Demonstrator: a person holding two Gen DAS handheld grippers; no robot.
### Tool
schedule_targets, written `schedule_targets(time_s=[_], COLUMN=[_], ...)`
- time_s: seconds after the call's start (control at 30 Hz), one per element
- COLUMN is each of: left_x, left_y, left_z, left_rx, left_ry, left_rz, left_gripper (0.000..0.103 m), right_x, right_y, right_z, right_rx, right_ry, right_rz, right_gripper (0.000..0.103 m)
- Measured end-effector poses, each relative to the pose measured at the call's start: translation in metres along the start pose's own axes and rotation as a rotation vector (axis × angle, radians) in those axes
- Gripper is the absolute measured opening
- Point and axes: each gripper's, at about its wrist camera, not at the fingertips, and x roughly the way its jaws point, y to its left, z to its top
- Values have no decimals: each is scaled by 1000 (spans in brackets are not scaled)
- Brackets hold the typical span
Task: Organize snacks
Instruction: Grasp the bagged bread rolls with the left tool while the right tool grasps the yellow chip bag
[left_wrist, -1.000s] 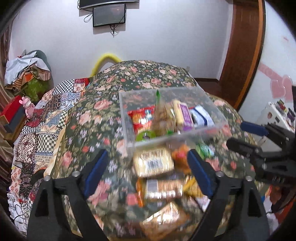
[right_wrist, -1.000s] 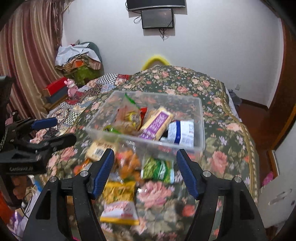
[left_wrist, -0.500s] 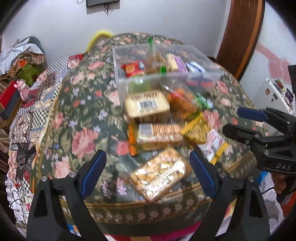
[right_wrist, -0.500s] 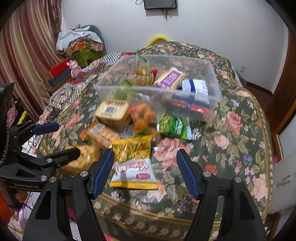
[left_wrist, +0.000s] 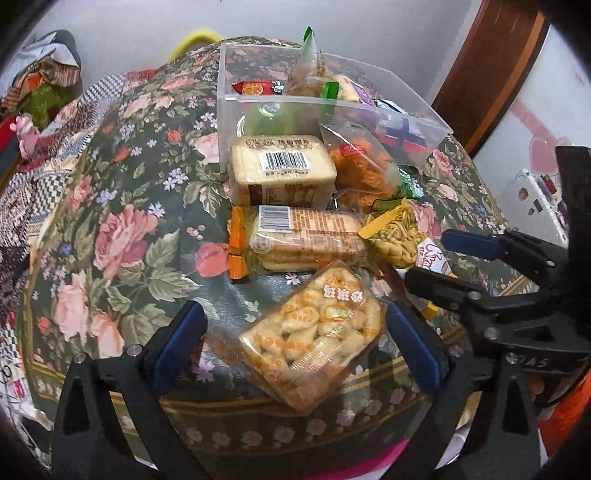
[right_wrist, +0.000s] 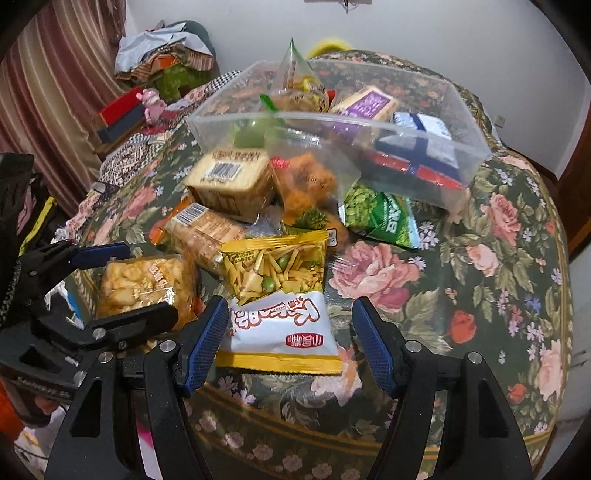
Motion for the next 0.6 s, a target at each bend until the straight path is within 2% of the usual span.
schedule_targets(time_s=[0.23, 0.3, 0.33, 0.4, 0.6], left_x=[4, 6, 6, 5, 0], left_y=[1, 0, 0, -2, -9], left_z=[1, 0, 0, 0, 1], left_rx=[-18, -19, -18, -12, 10], left_ry=[-13, -21, -22, -28, -38], left_rz=[-24, -23, -21, -17, -67], left_gripper=[101, 101, 101, 100, 67], right_x=[16, 16, 14, 14, 6], right_y=[-2, -1, 0, 2, -4], right_z=[1, 0, 0, -1, -2], right_rx=[10, 2, -3, -1, 23], right_ry=[30, 21, 16, 9, -16], right_rz=[18, 11, 12, 17, 9], right_gripper=[66, 61, 54, 51, 47])
